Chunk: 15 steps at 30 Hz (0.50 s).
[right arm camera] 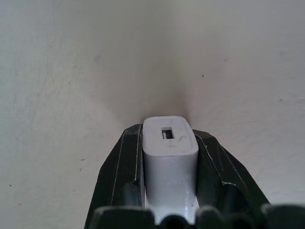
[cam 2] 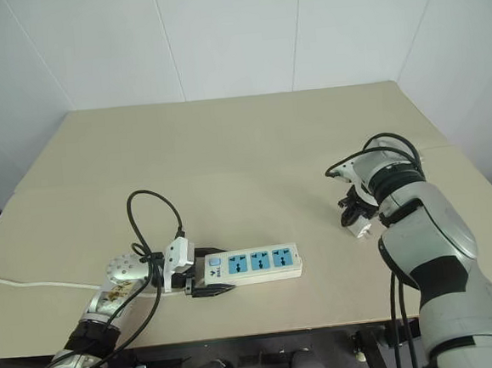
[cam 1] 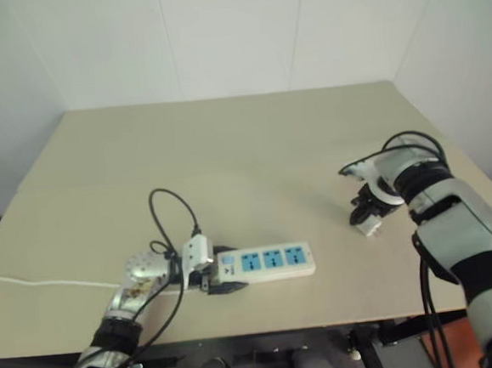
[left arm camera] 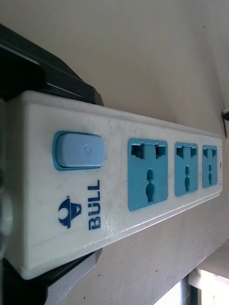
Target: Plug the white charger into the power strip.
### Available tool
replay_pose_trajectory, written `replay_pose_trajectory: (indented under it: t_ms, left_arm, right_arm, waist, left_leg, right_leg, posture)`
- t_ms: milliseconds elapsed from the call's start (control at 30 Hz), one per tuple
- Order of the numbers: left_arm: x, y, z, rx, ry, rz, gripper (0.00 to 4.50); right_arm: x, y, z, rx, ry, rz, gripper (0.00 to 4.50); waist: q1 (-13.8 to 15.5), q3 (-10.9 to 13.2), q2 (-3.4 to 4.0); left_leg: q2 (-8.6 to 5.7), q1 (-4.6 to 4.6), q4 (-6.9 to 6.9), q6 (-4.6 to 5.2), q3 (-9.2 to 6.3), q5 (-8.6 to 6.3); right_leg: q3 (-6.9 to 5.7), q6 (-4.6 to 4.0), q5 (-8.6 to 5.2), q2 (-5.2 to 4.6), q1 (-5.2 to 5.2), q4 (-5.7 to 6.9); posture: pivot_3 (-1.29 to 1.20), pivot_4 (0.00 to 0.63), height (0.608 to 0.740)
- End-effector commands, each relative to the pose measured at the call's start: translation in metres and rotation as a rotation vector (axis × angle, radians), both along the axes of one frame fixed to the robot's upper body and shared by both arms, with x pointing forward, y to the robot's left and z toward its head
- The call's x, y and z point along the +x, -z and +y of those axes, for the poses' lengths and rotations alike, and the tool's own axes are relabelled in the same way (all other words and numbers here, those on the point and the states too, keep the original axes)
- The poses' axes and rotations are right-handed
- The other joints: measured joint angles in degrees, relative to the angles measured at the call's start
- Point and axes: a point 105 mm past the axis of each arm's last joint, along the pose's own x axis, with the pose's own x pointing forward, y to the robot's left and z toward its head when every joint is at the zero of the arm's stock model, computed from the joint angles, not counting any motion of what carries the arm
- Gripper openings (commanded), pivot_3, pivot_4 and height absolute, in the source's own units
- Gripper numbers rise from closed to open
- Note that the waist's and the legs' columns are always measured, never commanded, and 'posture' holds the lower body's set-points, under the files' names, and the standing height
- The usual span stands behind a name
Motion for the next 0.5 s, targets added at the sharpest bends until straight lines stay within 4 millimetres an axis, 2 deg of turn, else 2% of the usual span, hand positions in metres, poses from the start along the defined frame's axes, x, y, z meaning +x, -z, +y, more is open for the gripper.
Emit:
replay_pose_trajectory:
  t_ms: [33,100,200,267,300,333,400,500]
  left_arm:
    - [-0.006,0.017,0.001,0.063,0.016,0.055,3.34]
    - [-0.005,0.016,0.001,0.065,0.021,0.053,3.34]
    - [-0.004,0.015,0.001,0.068,0.025,0.050,3.34]
    - [-0.003,0.014,0.002,0.070,0.027,0.047,3.34]
    - [-0.002,0.014,0.002,0.072,0.029,0.046,3.34]
    - [-0.002,0.013,0.002,0.073,0.031,0.044,3.34]
    - [-0.001,0.012,0.003,0.074,0.033,0.043,3.34]
    - [0.000,0.010,0.004,0.076,0.036,0.039,3.34]
  right_arm:
    - [0.014,-0.032,0.004,0.065,-0.034,-0.158,1.15]
    - [0.030,-0.071,0.017,0.199,-0.095,-0.383,1.15]
    - [0.037,-0.113,0.032,0.386,-0.159,-0.625,1.15]
    - [0.036,-0.140,0.042,0.525,-0.208,-0.864,1.15]
    - [0.034,-0.147,0.043,0.555,-0.208,-0.951,1.15]
    - [0.026,-0.152,0.053,0.655,-0.241,-1.067,1.15]
    - [0.010,-0.154,0.061,0.775,-0.262,-1.162,1.15]
    - [-0.024,-0.133,0.088,0.927,-0.468,-1.195,1.15]
  waist:
    - [0.0,0.0,0.00]
    - [0.0,0.0,0.00]
    - [0.1,0.0,0.00]
    - [0.1,0.0,-0.04]
    - [0.2,0.0,-0.08]
    - [0.2,-0.1,-0.13]
    - [0.2,-0.1,-0.20]
    - [0.2,-0.1,-0.19]
  left_leg:
    - [0.00,0.00,0.00,0.00,0.00,0.00]
    - [-0.01,-0.01,0.01,0.00,0.00,0.00]
    - [0.00,0.00,-0.01,0.00,0.00,0.00]
    - [0.01,0.02,-0.05,0.00,-0.03,0.00]
    - [0.01,0.03,-0.08,0.00,-0.06,0.00]
    - [0.03,0.06,-0.07,0.00,-0.12,0.00]
    - [0.05,0.07,-0.08,0.00,-0.17,0.00]
    - [0.01,-0.01,-0.04,0.00,-0.17,0.00]
  right_leg:
    - [0.00,0.00,0.00,0.00,0.00,0.01]
    - [0.00,0.00,0.00,0.00,-0.02,0.03]
    - [0.00,0.01,-0.01,0.00,-0.03,0.04]
    - [-0.01,0.02,-0.02,0.01,0.03,0.00]
    - [-0.04,0.02,-0.02,0.02,0.06,-0.03]
    - [-0.09,0.02,-0.02,0.03,0.13,-0.07]
    - [-0.13,0.03,-0.01,0.05,0.19,-0.12]
    - [-0.09,0.04,0.01,0.02,0.10,-0.08]
  posture:
    - [0.00,0.150,0.740]
    - [0.00,0.150,0.740]
    - [0.00,0.150,0.740]
    - [0.00,0.150,0.740]
    - [0.00,0.150,0.740]
    - [0.00,0.150,0.740]
    - [0.00,0.150,0.740]
    - [0.00,0.150,0.740]
